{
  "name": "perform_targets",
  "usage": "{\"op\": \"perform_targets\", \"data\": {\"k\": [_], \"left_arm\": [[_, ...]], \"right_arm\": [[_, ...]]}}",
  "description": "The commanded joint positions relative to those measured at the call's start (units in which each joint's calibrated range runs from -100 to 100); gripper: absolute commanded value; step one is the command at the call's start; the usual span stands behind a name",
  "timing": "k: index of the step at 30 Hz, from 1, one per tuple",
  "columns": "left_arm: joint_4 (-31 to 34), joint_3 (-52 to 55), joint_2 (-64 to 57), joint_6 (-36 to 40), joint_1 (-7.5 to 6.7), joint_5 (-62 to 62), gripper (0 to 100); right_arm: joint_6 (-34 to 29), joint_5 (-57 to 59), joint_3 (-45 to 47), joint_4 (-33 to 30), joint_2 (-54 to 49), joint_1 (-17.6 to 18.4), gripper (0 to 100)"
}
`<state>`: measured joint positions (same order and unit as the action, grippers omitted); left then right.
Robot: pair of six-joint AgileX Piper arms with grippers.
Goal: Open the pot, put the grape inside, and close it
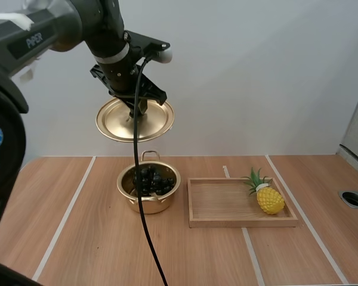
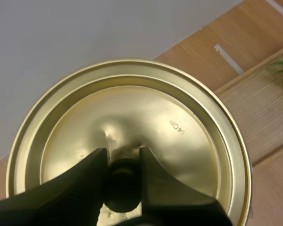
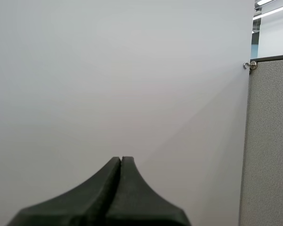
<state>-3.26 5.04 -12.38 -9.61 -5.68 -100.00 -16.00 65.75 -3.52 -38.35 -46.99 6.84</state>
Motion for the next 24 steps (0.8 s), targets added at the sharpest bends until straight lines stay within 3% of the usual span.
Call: {"op": "perform_targets", "data": {"k": [1, 15, 24], "left_arm": [[-1.35, 1.48, 1.94, -1.07, 0.02, 0.0, 0], [-5.9, 3.42, 12.54, -4.72, 0.02, 2.6, 0], [-5.35, 9.14, 14.3, -5.89, 0.02, 14.36, 0]], "right_arm": [[-0.39, -0.35, -0.32, -0.09, -0.61, -0.24, 0], [-0.39, -0.35, -0.32, -0.09, -0.61, -0.24, 0], [-0.39, -0.35, -0.32, -0.09, -0.61, -0.24, 0]]}}
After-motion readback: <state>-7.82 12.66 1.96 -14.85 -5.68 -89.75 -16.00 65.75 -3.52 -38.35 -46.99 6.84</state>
